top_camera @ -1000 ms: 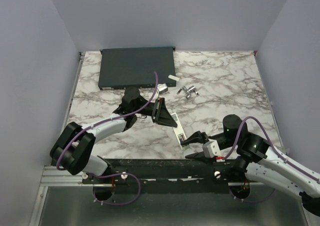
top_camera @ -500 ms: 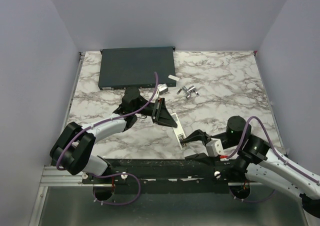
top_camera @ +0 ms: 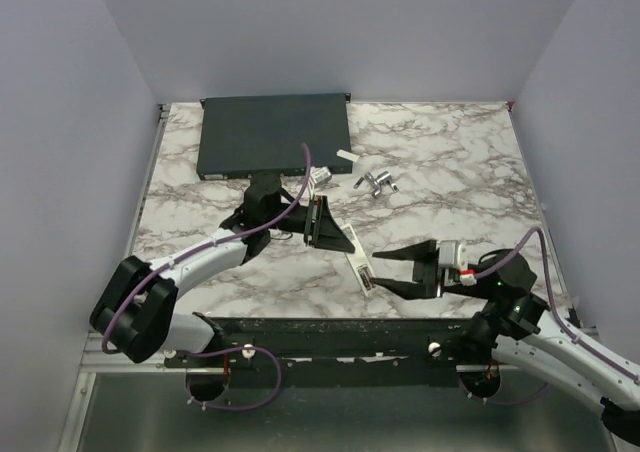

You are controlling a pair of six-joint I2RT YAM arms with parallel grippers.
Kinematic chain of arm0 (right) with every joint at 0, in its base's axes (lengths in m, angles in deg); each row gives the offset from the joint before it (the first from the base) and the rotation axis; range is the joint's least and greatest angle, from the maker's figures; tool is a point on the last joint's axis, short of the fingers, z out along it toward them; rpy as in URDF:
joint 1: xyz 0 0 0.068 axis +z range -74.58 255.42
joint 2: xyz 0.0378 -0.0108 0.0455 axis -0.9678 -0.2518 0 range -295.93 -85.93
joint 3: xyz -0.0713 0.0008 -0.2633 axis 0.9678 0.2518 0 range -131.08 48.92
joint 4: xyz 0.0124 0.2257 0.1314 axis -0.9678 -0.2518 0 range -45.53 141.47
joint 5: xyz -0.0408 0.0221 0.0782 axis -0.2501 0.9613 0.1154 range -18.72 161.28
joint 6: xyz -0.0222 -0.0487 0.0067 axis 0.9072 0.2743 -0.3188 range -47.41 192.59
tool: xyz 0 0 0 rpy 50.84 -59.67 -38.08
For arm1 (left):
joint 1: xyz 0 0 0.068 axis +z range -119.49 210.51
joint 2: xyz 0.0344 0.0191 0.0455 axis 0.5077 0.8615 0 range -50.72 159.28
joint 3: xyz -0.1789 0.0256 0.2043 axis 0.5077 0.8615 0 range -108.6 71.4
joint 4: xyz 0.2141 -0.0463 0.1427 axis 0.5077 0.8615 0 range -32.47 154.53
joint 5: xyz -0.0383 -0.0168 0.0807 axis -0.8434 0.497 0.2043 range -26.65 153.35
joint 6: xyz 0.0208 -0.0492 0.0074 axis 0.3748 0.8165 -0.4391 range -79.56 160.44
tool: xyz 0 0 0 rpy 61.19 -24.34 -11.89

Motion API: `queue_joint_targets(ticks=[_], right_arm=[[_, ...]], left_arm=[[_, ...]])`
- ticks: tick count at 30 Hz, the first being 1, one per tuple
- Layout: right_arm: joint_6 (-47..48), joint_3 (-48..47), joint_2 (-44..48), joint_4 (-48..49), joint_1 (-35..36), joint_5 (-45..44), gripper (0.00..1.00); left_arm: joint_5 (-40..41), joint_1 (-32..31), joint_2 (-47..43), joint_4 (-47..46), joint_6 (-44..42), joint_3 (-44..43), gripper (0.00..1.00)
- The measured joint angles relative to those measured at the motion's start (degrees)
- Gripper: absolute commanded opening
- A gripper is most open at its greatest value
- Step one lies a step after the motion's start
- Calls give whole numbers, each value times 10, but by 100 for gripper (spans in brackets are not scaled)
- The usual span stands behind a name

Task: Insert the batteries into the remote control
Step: Load the battery into the remote control.

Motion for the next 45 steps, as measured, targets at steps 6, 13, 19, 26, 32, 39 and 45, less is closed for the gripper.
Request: queue_joint_targets(ticks=[6,13,19,26,32,39,45], right_arm=[[-176,-22,27,11,0,-212,59],[-268,-169,-108,-140,-1,-309,79],[-290,-165,-166,-193,-1,-237,83],[-293,-160,-149,-203,-1,-208,79],[-292,-159,-162,-207,-1,-166,73],[-288,-154,-174,-212,-1,-148,70],[-287,-150,-176,-212,-1,-141,63]], left_arm=[[63,-1,-74,161,-146,-39,0],[91,-1,-124,212,-227,-45,0],[107,-1,-162,246,-276,-45,0],[111,-2,-189,271,-308,-45,0],[111,-2,-190,276,-315,-46,0],[111,-2,-208,276,-319,-46,0],[111,-3,-213,276,-319,-46,0]])
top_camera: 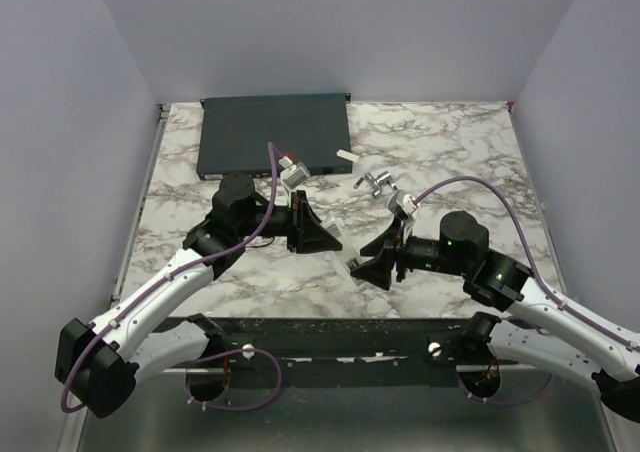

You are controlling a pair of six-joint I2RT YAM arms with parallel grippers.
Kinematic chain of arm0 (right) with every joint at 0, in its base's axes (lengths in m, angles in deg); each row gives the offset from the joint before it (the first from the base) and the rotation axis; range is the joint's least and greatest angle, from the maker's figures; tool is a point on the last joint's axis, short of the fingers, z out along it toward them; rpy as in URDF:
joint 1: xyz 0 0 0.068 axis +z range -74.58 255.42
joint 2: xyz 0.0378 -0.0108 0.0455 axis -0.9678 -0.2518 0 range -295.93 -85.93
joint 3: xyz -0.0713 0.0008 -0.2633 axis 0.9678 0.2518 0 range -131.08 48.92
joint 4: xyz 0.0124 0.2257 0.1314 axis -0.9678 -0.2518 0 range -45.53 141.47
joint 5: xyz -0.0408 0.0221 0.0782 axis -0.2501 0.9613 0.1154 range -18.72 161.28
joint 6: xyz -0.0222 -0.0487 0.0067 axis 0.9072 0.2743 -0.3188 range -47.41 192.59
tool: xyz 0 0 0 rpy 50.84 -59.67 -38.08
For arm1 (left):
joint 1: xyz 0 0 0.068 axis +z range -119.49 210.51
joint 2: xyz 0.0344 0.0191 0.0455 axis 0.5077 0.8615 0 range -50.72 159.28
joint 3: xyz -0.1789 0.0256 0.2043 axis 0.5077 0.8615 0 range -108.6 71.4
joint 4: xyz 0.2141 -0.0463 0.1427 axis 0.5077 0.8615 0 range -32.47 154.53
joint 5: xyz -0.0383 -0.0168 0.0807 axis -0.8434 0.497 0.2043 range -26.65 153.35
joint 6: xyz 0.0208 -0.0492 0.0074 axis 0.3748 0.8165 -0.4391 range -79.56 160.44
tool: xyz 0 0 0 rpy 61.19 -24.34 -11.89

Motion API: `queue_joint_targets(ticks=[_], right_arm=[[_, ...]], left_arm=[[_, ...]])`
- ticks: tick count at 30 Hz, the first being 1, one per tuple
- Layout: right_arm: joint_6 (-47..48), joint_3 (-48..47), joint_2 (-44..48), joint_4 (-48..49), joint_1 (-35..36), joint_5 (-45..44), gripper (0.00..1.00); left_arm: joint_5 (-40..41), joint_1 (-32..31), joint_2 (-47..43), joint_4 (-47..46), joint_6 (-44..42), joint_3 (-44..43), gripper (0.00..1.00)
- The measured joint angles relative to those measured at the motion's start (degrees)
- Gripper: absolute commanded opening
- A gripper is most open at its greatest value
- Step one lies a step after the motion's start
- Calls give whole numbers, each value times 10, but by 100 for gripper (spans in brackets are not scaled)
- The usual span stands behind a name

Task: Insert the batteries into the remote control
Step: Load the battery into the remote control.

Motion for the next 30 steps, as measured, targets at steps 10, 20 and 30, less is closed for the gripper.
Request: queue_joint_targets(ticks=[10,20,30], right_arm=[[1,2,-4,2,0,1,60],[1,3,-9,4,0,2,53],[-2,3,-19,12,0,14,40]], left_arm=[[0,-1,-3,0,0,0,0],[0,-1,-4,0,0,0,0],[0,-1,-5,0,0,0,0]])
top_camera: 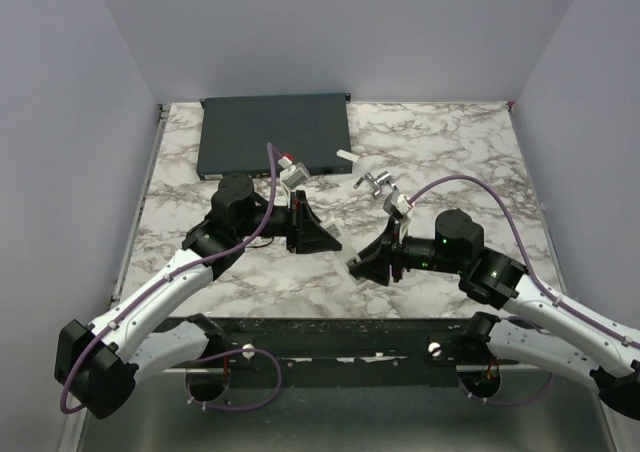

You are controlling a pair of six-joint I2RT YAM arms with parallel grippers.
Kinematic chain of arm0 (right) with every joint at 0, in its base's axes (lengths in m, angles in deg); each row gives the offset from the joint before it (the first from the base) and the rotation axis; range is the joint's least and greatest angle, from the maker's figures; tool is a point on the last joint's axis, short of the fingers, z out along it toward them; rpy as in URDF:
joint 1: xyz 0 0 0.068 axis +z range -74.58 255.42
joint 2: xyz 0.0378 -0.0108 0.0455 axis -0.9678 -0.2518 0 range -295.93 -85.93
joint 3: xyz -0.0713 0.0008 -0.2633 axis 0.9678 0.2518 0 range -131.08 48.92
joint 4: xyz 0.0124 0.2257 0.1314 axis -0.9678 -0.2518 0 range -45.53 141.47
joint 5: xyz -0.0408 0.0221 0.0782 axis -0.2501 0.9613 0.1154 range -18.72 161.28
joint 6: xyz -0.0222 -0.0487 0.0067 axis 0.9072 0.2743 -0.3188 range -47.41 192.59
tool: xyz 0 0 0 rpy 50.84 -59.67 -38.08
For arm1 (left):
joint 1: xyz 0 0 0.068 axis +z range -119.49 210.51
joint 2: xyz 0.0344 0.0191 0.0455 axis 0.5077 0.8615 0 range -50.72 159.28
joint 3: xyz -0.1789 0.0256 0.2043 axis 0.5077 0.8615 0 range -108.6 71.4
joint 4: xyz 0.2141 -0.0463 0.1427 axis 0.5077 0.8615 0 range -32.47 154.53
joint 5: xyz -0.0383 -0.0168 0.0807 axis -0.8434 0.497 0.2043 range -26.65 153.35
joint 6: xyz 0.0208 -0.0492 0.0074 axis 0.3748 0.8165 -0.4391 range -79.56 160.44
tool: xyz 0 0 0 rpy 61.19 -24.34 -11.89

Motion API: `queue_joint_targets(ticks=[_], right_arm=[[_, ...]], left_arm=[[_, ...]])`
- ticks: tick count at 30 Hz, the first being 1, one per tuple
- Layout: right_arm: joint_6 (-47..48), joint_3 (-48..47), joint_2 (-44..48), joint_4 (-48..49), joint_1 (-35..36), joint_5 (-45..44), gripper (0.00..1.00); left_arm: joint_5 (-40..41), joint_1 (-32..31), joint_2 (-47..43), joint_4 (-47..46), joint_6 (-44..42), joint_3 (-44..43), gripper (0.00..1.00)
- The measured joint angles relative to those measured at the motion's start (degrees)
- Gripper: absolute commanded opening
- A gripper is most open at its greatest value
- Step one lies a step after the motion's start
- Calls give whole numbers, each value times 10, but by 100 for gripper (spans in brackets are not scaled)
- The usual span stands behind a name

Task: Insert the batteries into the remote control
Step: Load the battery into the remote control.

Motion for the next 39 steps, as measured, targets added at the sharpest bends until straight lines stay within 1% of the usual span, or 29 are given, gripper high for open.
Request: queue_joint_targets(ticks=[8,11,20,25,33,39], right_arm=[[-4,0,-4,7,0,8,23],[-4,0,-7,11,0,12,19],[-6,-3,-24,14,0,15,13],[-6,-10,-33,9,0,13,7],[-7,-27,-51,-9,1,-11,1],[-15,-35,-66,-15,4,-25,1]], left_arm=[[-1,0,-6,0,-1,0,0],[-1,0,-9,0,-2,0,0],[3,1,-9,0,-2,0,0],[10,1,-10,0,-3,0,0],[25,0,-10,0,-9,0,0],[36,0,-10,0,-15,0,0]])
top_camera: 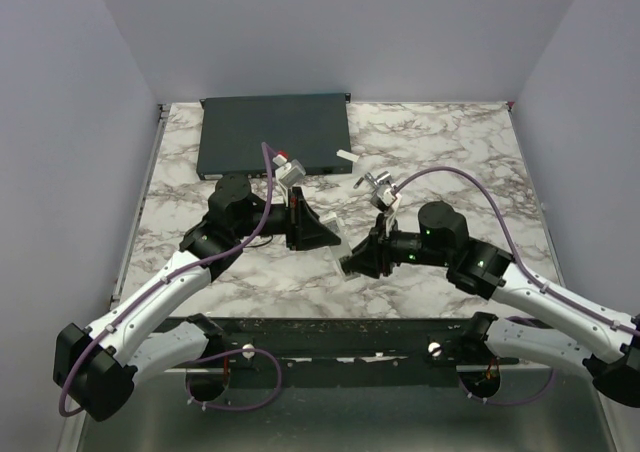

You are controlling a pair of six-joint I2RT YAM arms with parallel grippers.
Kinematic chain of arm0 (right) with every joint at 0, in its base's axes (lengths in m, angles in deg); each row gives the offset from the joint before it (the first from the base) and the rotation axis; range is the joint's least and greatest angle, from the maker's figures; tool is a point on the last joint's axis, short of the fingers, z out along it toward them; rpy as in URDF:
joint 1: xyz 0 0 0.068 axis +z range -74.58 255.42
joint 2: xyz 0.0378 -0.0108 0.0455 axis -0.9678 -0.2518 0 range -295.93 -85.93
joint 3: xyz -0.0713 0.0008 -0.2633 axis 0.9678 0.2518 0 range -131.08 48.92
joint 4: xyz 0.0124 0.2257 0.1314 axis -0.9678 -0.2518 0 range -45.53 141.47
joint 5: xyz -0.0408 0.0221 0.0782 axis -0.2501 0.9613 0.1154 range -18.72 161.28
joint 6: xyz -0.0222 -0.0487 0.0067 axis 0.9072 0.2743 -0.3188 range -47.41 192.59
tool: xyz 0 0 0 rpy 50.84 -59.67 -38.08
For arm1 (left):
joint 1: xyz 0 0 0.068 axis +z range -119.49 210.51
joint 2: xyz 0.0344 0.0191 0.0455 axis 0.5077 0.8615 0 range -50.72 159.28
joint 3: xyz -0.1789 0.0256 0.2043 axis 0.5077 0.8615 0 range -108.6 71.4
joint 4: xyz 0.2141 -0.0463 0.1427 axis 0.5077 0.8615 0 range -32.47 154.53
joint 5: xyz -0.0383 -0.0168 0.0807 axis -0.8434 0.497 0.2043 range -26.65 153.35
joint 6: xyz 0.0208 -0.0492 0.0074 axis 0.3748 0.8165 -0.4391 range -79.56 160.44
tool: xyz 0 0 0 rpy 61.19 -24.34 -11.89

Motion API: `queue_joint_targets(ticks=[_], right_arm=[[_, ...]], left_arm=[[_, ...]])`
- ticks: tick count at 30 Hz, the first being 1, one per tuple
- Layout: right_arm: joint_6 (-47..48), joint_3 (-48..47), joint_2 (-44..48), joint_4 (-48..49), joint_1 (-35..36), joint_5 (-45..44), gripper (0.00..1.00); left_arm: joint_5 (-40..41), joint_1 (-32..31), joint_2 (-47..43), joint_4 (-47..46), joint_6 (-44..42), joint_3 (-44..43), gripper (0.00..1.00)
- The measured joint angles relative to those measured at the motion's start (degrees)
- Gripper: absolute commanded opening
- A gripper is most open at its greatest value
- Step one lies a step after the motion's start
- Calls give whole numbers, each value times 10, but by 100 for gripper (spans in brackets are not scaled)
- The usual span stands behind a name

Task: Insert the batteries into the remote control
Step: Load the battery into the remote control.

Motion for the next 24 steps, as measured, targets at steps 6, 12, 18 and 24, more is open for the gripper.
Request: queue_joint_targets(ticks=[6,12,18,24], right_arm=[[-10,-10,-22,-4,1,-5,1],[-14,-12,-23,-6,2,-13,3],[-2,-12,-11,-6,2,-14,46],[22,-10,17,-14,2,-31,62]], left_arm=[[9,0,0,1,-9,0,0],[15,0,0,1,-11,0,0],[16,0,0,0,-12,0,0],[16,-5,0,-17,1,0,0]])
